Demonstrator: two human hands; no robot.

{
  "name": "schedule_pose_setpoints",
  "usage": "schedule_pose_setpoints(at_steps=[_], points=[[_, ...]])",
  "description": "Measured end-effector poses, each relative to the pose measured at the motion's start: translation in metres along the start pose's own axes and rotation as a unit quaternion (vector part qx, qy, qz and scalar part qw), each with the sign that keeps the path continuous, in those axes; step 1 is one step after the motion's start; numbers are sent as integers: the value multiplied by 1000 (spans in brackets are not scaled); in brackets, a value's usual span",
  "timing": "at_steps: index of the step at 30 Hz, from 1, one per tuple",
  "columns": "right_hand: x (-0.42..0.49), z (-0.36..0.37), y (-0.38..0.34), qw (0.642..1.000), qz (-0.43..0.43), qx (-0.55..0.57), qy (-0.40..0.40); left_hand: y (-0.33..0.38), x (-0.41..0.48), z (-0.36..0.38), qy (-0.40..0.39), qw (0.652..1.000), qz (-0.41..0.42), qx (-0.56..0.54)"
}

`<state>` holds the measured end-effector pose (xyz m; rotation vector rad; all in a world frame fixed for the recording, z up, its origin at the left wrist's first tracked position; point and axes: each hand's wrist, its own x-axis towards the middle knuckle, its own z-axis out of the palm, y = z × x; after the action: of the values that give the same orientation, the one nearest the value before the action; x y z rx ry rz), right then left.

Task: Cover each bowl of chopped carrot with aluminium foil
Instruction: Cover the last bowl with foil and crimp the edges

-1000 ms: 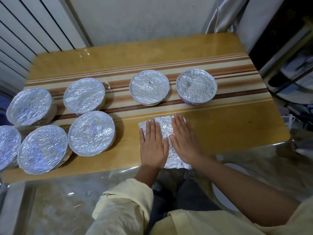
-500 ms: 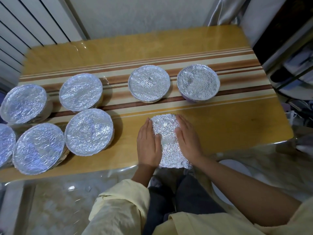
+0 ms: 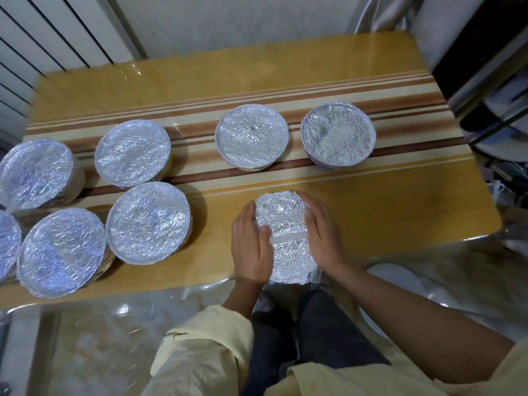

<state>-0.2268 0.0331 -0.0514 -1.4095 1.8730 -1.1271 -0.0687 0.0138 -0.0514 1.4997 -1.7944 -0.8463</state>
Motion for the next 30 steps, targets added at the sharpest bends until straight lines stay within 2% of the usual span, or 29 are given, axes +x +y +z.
schedule_pose_setpoints(at_steps=[4,6,7,9,11,13,15,17,23,28,29,30], points=[[0,0,-2,999,10,29,-11,0,0,-2,-9,1000,-3,-13],[0,-5,-5,996,48,76,-10,1,0,-6,-5,999,-11,-36],[1,-8,-7,992,83,91,-7,1,-1,-9,13,999,-27,-44],[6,-14,-11,978,176,110,-15,-1,-5,-17,62,989,-127,-42],[11,-17,-10,951,268,146,-40,-8,-11,-22,82,945,-307,-81],[14,-18,-8,944,294,136,-66,-7,-15,-26,77,867,-439,-222],[14,-19,-5,949,284,115,-73,0,-14,-28,66,805,-478,-345],[11,-20,-2,953,277,110,-55,9,-10,-31,82,779,-481,-395],[-8,-16,8,936,329,115,41,13,6,-32,56,795,-440,-414],[-36,-18,4,893,386,228,48,18,16,-34,40,807,-412,-421],[-36,-21,2,892,387,228,46,19,20,-36,47,810,-413,-413],[-34,-25,0,906,367,203,48,14,21,-35,50,833,-401,-378]])
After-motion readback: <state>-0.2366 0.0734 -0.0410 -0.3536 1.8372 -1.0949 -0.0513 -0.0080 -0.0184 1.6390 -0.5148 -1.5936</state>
